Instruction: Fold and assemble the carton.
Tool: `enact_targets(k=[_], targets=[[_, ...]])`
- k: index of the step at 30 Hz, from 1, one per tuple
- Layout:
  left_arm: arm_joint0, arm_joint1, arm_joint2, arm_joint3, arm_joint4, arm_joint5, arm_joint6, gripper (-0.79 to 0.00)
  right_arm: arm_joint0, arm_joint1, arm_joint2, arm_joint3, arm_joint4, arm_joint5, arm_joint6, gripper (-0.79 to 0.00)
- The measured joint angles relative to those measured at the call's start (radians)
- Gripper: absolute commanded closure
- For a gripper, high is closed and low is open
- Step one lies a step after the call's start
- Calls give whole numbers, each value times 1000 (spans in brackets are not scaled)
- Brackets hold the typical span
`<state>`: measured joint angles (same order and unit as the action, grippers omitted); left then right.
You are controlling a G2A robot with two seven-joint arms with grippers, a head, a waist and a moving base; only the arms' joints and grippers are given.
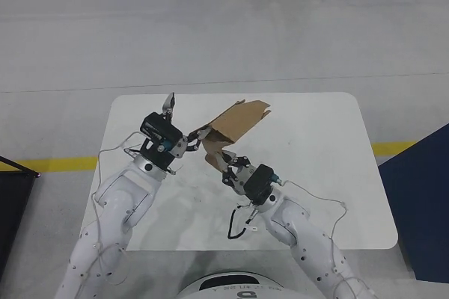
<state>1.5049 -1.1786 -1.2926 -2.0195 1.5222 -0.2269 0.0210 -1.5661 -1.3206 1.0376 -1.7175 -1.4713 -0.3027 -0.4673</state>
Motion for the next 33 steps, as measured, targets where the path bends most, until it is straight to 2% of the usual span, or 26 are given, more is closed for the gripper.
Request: enact_targets(k=[14,26,28,33], targets=[[23,0,-60,19,-70,22,-21,-723,-7,10,13,-32,-140,100,38,0],[28,-2,-58,34,-211,-61,-54,-730,-3,15,8,-43,-216,154,44,0],[25,-2,-57,35,-211,-67,-57,-711,-2,15,6,-43,-227,161,47,0],[16,-2,-55,45,-211,-71,-59,-588,3,17,7,-42,-255,182,57,0]])
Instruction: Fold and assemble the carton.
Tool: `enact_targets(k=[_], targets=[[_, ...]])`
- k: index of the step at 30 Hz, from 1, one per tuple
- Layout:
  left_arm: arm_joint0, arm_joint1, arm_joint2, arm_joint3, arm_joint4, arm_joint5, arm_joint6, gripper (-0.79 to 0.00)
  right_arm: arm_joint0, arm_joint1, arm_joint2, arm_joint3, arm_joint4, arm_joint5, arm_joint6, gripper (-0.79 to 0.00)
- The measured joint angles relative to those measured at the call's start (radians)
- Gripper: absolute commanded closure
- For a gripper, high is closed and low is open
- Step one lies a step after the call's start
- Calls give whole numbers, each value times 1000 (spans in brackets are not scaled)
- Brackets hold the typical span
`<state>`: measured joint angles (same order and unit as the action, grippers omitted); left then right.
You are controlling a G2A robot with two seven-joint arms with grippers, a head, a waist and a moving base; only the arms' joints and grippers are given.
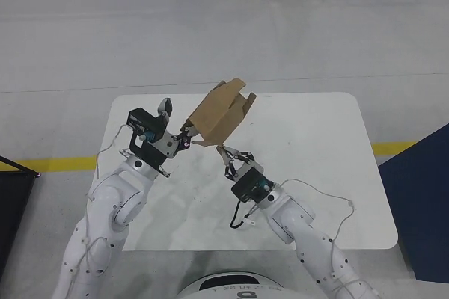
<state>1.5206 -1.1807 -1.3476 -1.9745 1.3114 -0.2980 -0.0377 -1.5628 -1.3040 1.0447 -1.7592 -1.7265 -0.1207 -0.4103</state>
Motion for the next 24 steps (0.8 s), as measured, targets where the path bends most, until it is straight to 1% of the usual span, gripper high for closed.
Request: enact_targets(k=[2,4,6,9,11,12,13,14,15,17,18,20,24], targets=[[-4,0,0,5,-5,-1,-2,-536,2,1,3,0,-18,11,6,0],[-8,-1,1,10,-15,-3,-5,-453,3,2,5,-1,-37,20,13,0],[-11,-1,1,14,-26,-6,-7,-397,5,3,6,-3,-51,26,18,0],[-14,-1,1,18,-43,-15,-10,-379,7,5,9,-5,-78,37,27,0],[-15,-2,1,22,-61,-24,-10,-345,9,6,11,-8,-100,47,32,0],[-16,-2,1,25,-70,-28,-10,-314,10,7,12,-9,-109,53,34,0],[-17,-2,-1,27,-78,-33,-10,-289,10,7,14,-12,-120,63,35,-249],[-18,-2,-2,29,-83,-36,-9,-268,11,7,15,-14,-126,72,36,-563],[-19,-2,-3,33,-89,-39,-7,-231,10,7,17,-16,-130,80,37,-674],[-22,-2,-6,44,-105,-45,1,-163,9,8,19,-20,-133,91,38,-785],[-24,-2,-8,51,-111,-47,7,-117,9,8,21,-21,-133,94,39,-785],[-30,-3,-11,70,-133,-50,22,0,8,8,24,-24,-133,97,40,-785],[-47,-5,-14,111,-171,-61,56,0,5,10,33,-24,-123,101,42,-785]])
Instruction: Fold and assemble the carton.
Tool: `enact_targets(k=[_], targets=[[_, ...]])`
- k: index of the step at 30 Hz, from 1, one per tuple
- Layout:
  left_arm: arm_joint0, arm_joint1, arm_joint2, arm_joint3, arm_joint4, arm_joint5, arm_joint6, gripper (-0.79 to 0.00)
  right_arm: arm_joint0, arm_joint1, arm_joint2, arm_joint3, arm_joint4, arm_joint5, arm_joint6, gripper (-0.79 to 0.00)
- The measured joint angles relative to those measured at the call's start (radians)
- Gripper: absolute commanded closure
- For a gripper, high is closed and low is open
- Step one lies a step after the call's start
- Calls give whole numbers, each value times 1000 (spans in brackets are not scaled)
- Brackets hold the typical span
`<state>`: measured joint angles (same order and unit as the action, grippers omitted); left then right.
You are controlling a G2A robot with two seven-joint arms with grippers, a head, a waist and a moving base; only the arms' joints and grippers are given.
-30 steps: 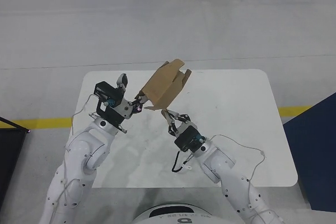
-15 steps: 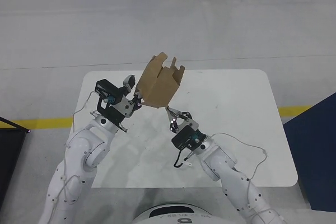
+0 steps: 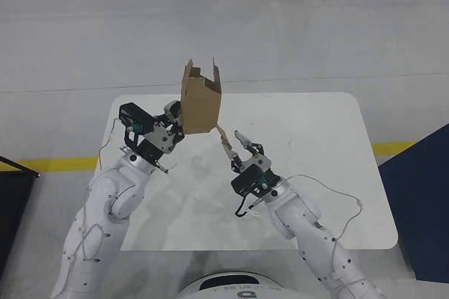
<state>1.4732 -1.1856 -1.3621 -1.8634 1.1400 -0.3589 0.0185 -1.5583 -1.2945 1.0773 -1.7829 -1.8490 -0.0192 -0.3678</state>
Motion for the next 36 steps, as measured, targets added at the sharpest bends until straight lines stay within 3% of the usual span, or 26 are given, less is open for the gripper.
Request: enact_targets(k=[3,9,16,22,36], targets=[[-16,-1,-2,31,-8,-16,27,0,-9,1,15,-4,26,3,-10,-785],[-35,7,1,67,195,-59,162,0,-67,9,111,-59,183,21,-99,-785],[-31,31,-4,97,522,-143,454,0,-159,19,241,-156,367,14,-181,-785],[-19,51,-13,125,640,-232,672,0,-169,18,261,-170,379,40,-107,-785],[-28,68,20,156,743,-272,749,0,-82,17,251,-108,563,-209,-192,-785]])
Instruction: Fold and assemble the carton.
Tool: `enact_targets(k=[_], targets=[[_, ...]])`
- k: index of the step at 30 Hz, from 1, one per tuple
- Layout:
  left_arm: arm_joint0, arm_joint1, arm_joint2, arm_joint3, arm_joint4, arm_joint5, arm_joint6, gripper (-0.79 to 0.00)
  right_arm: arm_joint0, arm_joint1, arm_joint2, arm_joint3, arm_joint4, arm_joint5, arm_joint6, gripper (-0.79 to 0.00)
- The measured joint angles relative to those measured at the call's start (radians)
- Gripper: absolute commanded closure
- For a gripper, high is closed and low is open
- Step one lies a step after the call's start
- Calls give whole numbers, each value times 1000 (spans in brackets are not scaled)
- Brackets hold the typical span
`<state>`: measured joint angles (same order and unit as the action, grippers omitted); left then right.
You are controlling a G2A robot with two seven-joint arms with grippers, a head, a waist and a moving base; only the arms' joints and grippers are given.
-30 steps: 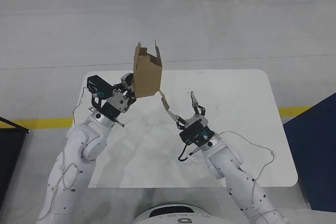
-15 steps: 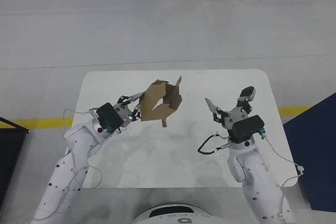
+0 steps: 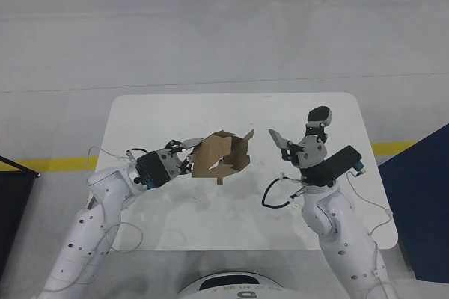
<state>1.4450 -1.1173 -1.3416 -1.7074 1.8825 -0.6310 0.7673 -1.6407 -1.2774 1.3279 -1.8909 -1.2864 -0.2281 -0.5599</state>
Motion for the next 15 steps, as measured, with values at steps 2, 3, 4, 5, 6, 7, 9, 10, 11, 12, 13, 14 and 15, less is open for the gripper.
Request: enact_targets(k=[2,3,4,5,6,7,9,10,11,12,13,14,15], targets=[[0,0,0,0,0,0,0,0,12,1,1,10,9,-37,9,-785],[0,0,0,0,0,0,0,0,17,2,0,14,14,-58,12,-785],[0,0,0,0,0,0,0,0,25,4,0,19,20,-88,15,-785],[0,0,0,0,0,0,0,0,31,5,2,25,22,-108,19,-785],[0,0,0,0,0,0,0,0,37,6,2,30,22,-125,25,-785],[0,0,0,0,0,0,0,0,45,6,1,37,20,-141,35,-785],[0,0,0,0,0,0,0,0,57,7,-3,42,13,-158,52,-785],[0,0,0,0,0,0,0,0,65,8,-7,42,6,-172,64,-785],[0,0,0,0,0,0,0,0,70,9,-11,41,-1,-183,73,-785],[0,0,0,0,-1,1,-1,0,74,10,-14,40,-8,-194,84,-785],[2,-1,2,-2,-7,8,-11,0,78,11,-20,37,-16,-209,99,-785],[3,-1,4,-5,-13,15,-22,0,81,11,-24,33,-22,-221,109,-785],[4,-1,5,-6,-19,21,-33,0,84,12,-28,30,-28,-234,117,-785]])
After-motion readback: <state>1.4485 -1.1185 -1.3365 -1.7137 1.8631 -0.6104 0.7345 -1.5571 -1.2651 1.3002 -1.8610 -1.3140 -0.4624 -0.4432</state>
